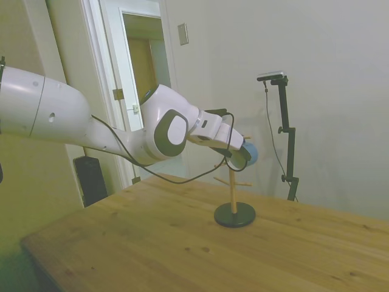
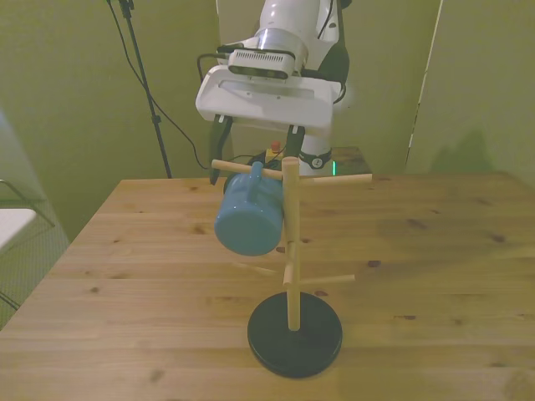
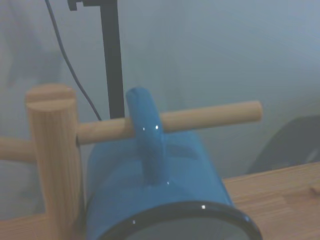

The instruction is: Unload the mug

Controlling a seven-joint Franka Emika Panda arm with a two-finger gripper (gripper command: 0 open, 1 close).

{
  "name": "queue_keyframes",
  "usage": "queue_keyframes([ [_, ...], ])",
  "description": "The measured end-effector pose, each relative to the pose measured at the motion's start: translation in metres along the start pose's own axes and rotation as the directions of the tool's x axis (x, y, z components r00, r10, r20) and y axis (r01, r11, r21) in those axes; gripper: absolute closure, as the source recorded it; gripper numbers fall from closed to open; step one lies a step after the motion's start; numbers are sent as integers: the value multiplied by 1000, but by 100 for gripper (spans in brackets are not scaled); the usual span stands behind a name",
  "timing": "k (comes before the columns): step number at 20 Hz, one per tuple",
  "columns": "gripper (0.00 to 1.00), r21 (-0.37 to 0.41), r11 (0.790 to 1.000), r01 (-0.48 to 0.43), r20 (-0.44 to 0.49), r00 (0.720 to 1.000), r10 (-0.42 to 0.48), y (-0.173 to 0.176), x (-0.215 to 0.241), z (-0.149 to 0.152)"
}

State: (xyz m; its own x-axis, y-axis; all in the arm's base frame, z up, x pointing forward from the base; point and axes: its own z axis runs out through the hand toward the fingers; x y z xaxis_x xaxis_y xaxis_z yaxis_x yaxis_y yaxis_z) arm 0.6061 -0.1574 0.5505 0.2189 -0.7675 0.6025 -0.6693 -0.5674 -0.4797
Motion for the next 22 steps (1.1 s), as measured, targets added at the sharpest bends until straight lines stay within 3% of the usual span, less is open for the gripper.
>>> queue_keyframes([
  [9, 0, -24, 1000, 10, 21, 1000, -9, -21, 11, 27],
  [10, 100, -27, 1000, 8, 24, 1000, -7, -21, 12, 31],
  [22, 100, -23, 1000, 17, 31, 999, -17, -31, 9, 35],
])
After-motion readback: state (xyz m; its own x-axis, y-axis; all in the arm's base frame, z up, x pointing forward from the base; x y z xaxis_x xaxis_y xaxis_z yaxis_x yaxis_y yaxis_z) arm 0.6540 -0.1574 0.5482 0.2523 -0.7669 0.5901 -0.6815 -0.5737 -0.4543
